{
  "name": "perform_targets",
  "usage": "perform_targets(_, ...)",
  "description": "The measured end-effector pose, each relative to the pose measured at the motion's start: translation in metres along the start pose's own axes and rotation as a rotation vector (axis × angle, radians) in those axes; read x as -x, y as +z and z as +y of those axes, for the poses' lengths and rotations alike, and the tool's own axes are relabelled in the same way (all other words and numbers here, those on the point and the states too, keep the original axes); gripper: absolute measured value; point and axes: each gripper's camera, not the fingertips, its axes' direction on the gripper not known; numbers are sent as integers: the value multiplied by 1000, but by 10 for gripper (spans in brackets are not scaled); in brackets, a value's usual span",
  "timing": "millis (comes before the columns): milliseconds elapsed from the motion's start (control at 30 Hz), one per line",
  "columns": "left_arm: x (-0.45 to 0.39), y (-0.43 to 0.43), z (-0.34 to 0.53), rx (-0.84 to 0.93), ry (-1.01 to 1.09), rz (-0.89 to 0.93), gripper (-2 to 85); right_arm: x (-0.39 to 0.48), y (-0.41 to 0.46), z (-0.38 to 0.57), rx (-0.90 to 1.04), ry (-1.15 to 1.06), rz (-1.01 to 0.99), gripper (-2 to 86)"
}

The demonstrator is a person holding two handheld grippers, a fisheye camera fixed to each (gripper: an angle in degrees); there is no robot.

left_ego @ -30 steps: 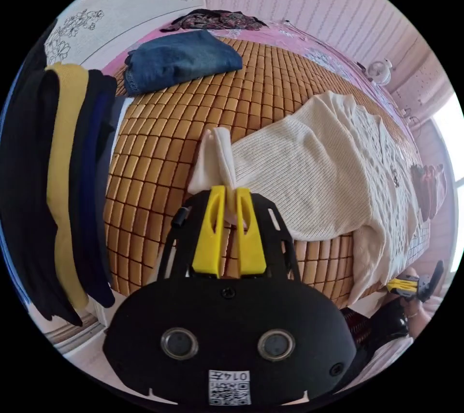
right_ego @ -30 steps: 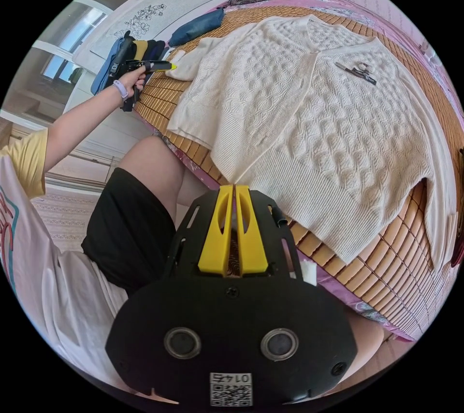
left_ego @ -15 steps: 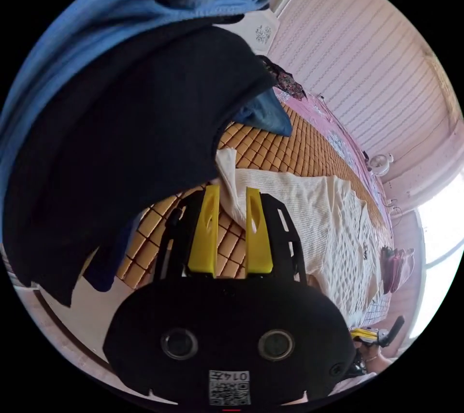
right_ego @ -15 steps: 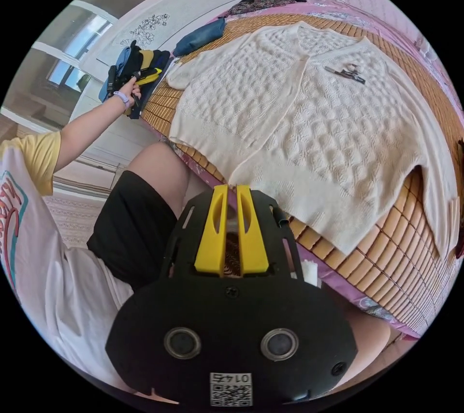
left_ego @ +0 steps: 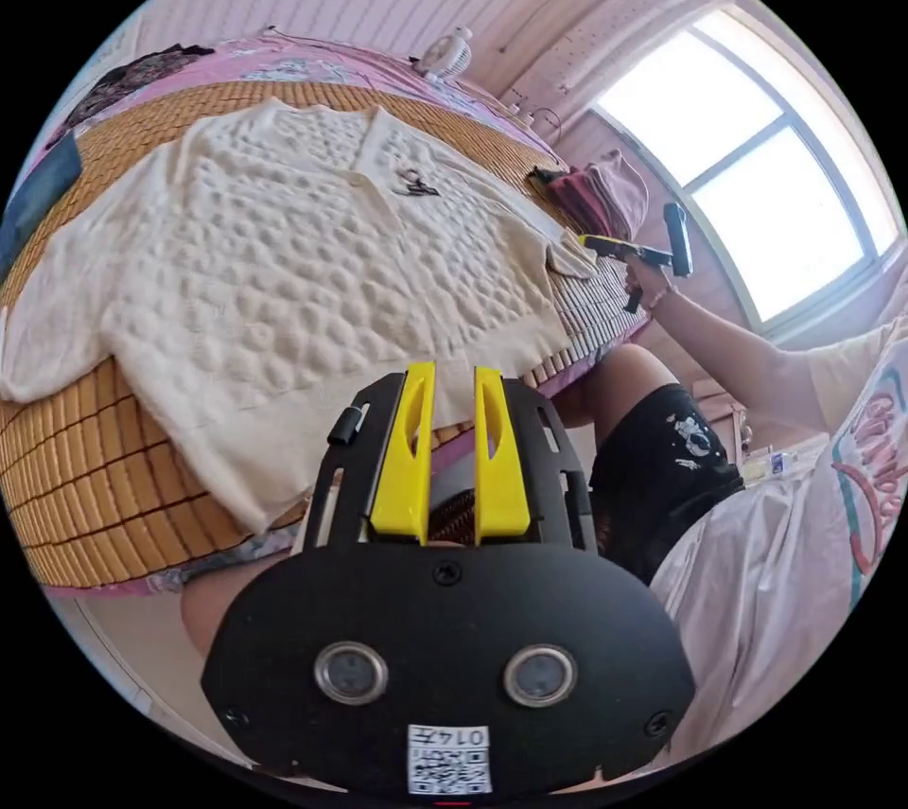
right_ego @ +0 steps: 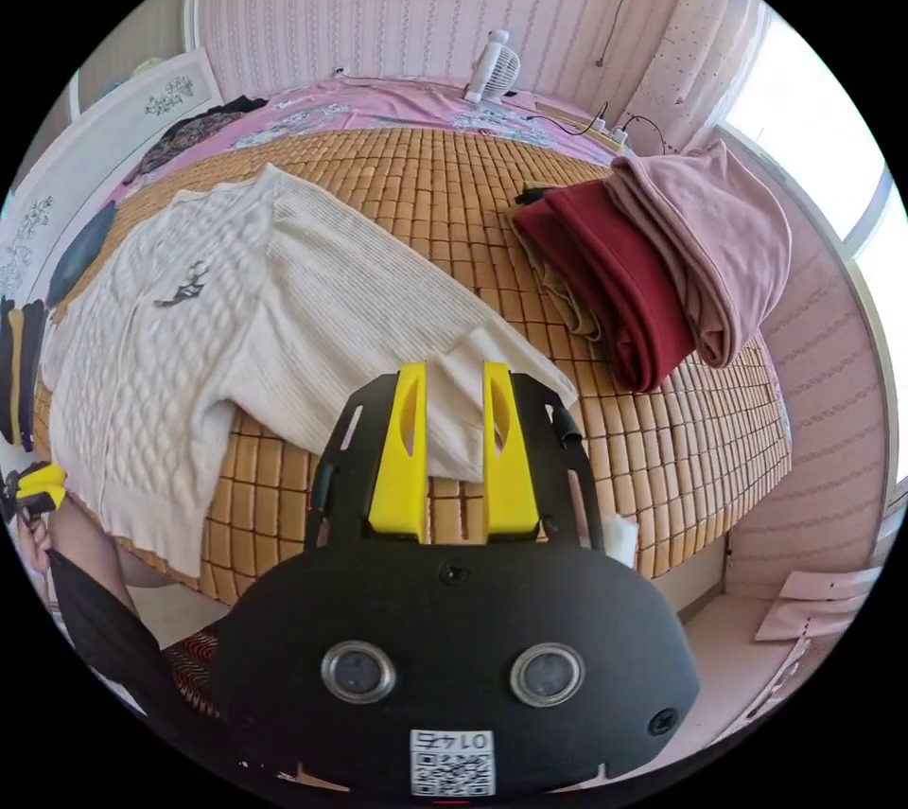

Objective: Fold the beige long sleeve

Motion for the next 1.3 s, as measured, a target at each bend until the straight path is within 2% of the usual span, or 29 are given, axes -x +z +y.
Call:
perform_targets(67, -34, 36, -35, 55, 69, -9, 73, -8, 28, -3, 107, -20, 56, 72)
perform_targets(133, -56, 53, -60, 75, 130, -8, 73, -24, 19, 2, 39, 14, -24, 42)
perform_targets(200, -76, 67, -81, 99, 195, -29, 73, -46, 6, 7, 51, 73, -58, 24)
perform_targets(267, -97, 82, -102, 146, 247, -37, 74, -82, -38, 30, -128, 150, -85, 17)
perform_targets(400, -125, 93, -122, 157, 296, -26, 76, -152, -83, 85, -249, 367, -103, 15)
perform_targets(500, -144, 106, -129, 196, 318, -40, 77, -188, -76, 125, -207, 473, -172, 17)
perform_targets(567, -157, 115, -132, 229, 325, -31, 79, -198, -61, 141, -108, 520, -199, 21)
perform_targets(700, -175, 129, -135, 276, 352, -86, 76, -201, -65, 154, -103, 592, -156, 33)
perform_targets(800, -188, 132, -139, 265, 361, -128, 55, -189, -71, 144, -141, 551, -125, 49)
perform_targets(900, -198, 133, -146, 295, 339, -122, 21, -174, -56, 121, -60, 457, -110, 49)
perform_targets(933, -204, 133, -148, 304, 347, -139, 12, -167, -45, 114, 11, 412, -73, 41)
perform_targets(1067, -228, 125, -144, 316, 416, -194, -3, -125, -39, 93, 104, 90, 198, 16)
perform_targets(1133, -233, 122, -139, 328, 431, -192, -3, -116, -37, 90, 131, 5, 263, 11)
perform_targets(1300, -236, 122, -123, 347, 432, -170, 8, -140, -38, 90, 142, 67, 238, 4)
